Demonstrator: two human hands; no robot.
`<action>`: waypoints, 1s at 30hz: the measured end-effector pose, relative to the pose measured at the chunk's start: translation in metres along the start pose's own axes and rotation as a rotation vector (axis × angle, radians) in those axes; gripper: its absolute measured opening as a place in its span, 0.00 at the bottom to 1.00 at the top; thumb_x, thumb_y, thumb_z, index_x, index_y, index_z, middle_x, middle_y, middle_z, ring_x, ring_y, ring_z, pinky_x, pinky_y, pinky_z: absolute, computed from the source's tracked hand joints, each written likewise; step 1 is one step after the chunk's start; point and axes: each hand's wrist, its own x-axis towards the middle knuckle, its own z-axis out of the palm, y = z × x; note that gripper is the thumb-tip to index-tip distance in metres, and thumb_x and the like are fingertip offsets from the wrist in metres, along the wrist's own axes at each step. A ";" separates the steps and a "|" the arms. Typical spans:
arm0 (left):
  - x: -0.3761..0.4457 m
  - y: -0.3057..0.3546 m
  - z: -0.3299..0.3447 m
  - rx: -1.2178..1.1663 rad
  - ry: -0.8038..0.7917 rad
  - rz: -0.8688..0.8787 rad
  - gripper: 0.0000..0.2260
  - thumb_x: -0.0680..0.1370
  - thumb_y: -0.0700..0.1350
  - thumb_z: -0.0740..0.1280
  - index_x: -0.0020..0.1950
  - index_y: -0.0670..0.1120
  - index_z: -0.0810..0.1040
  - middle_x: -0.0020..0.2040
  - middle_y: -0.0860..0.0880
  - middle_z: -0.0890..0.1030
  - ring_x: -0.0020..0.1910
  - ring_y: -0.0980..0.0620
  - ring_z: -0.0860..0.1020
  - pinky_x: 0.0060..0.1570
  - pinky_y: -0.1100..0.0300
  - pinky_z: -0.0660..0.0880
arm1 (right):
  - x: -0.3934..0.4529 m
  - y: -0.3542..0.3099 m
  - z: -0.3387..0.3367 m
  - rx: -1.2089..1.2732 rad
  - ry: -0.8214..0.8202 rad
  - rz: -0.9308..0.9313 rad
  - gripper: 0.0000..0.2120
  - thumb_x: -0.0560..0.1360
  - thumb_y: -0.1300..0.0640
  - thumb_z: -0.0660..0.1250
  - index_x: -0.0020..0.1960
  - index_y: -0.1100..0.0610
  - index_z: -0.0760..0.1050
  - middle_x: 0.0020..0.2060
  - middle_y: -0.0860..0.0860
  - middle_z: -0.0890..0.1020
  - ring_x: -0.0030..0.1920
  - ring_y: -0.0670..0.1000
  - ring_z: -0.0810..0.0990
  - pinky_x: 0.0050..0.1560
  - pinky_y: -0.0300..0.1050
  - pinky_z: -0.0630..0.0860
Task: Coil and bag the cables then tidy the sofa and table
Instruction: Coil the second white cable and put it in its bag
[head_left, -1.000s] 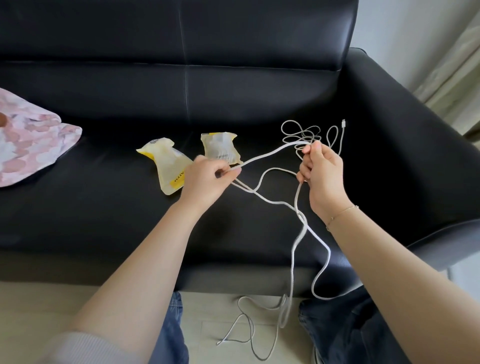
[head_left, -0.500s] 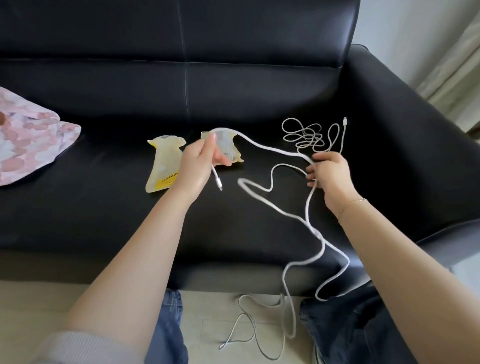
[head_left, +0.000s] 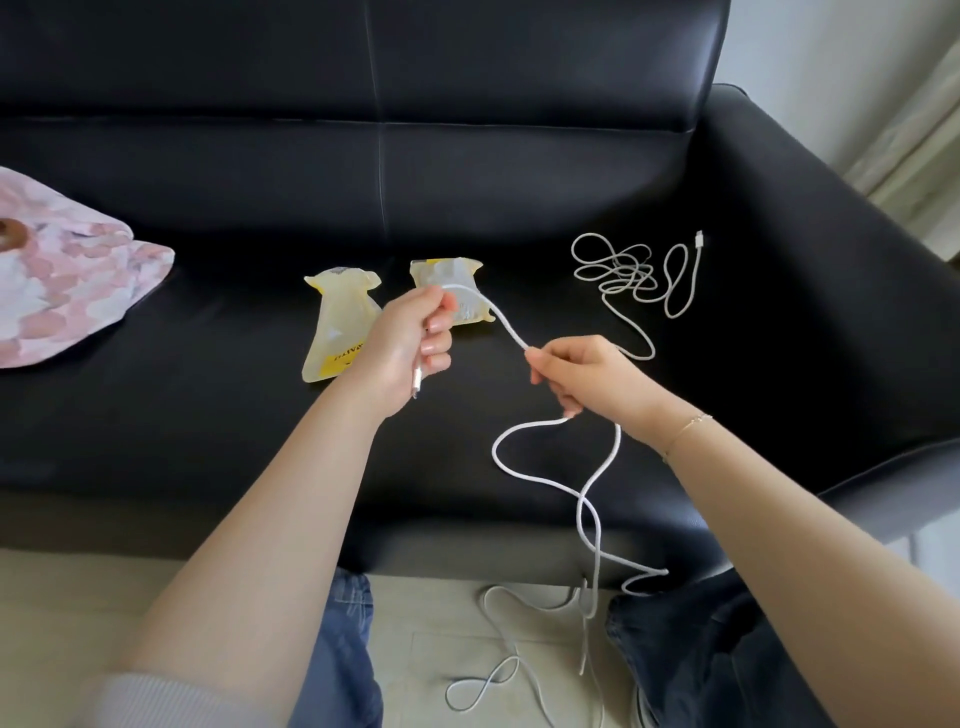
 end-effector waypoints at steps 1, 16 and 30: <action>-0.002 0.001 -0.005 -0.096 0.011 -0.018 0.12 0.85 0.44 0.55 0.44 0.44 0.73 0.29 0.53 0.67 0.22 0.57 0.61 0.22 0.66 0.61 | -0.001 0.000 -0.003 0.014 0.022 0.012 0.16 0.81 0.50 0.61 0.39 0.56 0.76 0.21 0.43 0.67 0.24 0.46 0.65 0.31 0.40 0.71; -0.014 -0.022 -0.006 -0.006 0.055 -0.201 0.13 0.82 0.49 0.63 0.61 0.43 0.78 0.26 0.54 0.64 0.23 0.57 0.60 0.21 0.67 0.59 | 0.007 0.000 0.037 -0.255 0.039 -0.092 0.13 0.78 0.59 0.61 0.37 0.53 0.77 0.19 0.42 0.68 0.23 0.43 0.65 0.27 0.34 0.62; -0.002 -0.036 -0.017 -0.237 0.314 -0.136 0.11 0.83 0.47 0.60 0.50 0.41 0.75 0.46 0.47 0.77 0.48 0.51 0.81 0.53 0.52 0.80 | 0.018 0.002 0.065 -0.191 -0.184 -0.054 0.14 0.80 0.56 0.60 0.38 0.54 0.79 0.21 0.43 0.67 0.23 0.43 0.64 0.27 0.33 0.62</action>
